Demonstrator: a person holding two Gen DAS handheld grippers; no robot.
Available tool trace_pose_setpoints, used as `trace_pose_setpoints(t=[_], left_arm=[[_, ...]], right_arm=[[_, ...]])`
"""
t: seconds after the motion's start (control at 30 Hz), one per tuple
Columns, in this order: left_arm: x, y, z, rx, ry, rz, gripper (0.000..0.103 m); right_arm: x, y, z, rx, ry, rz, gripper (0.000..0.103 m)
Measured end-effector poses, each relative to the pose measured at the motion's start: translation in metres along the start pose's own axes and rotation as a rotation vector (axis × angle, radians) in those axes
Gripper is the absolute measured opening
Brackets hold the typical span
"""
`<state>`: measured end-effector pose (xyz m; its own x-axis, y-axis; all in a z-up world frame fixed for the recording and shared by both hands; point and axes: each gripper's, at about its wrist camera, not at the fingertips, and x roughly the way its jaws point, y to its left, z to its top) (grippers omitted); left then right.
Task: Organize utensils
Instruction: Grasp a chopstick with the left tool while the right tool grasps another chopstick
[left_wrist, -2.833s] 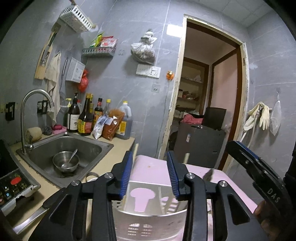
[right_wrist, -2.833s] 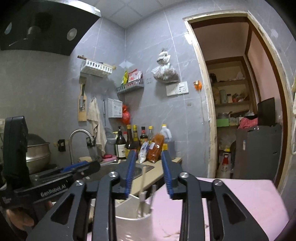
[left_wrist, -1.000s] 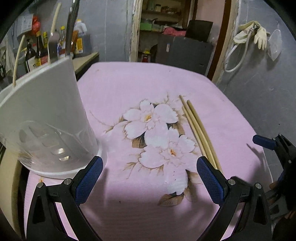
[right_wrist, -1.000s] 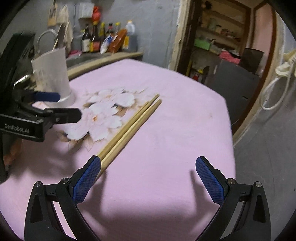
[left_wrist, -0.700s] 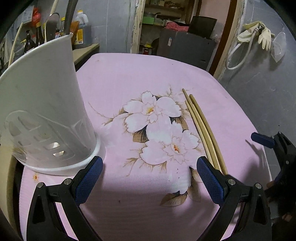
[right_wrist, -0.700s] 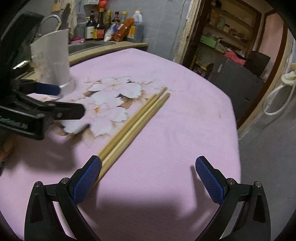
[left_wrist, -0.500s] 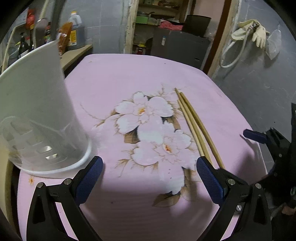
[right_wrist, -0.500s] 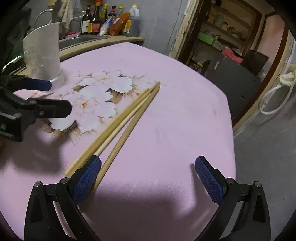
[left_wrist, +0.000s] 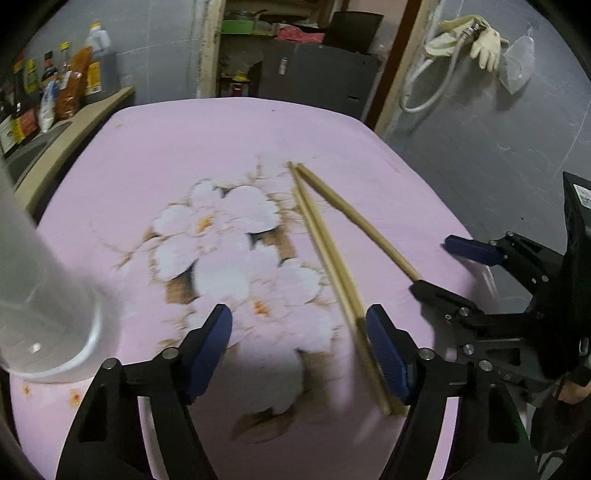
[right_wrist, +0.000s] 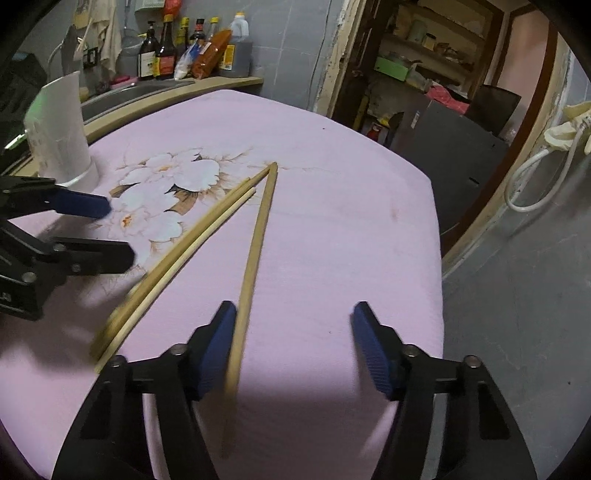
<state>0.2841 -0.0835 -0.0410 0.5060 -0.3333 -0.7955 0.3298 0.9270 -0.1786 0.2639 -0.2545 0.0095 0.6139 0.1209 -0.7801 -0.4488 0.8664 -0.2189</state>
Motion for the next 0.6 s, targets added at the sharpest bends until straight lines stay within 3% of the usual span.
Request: trace_pose_setpoints(t=[0.17, 0.23, 0.37, 0.43, 0.6], left_arm=[[0.012, -0.013, 0.006, 0.051, 0.010, 0.025, 0.053], [0.017, -0.013, 0.008, 0.057, 0.023, 0.011, 0.038], [0.027, -0.015, 0.015, 0.037, 0.042, -0.030, 0.025], [0.029, -0.014, 0.020, 0.014, 0.046, -0.051, 0.013], [0.026, -0.006, 0.025, -0.029, 0.048, -0.076, 0.009]], right_arm=[[0.000, 0.001, 0.001, -0.012, -0.014, 0.019, 0.041], [0.000, -0.002, 0.001, -0.005, -0.019, 0.027, 0.038], [0.000, -0.006, 0.001, 0.006, -0.026, 0.036, 0.036], [0.001, -0.008, 0.001, 0.018, -0.028, 0.047, 0.035], [0.000, -0.010, 0.001, 0.035, -0.032, 0.066, 0.029]])
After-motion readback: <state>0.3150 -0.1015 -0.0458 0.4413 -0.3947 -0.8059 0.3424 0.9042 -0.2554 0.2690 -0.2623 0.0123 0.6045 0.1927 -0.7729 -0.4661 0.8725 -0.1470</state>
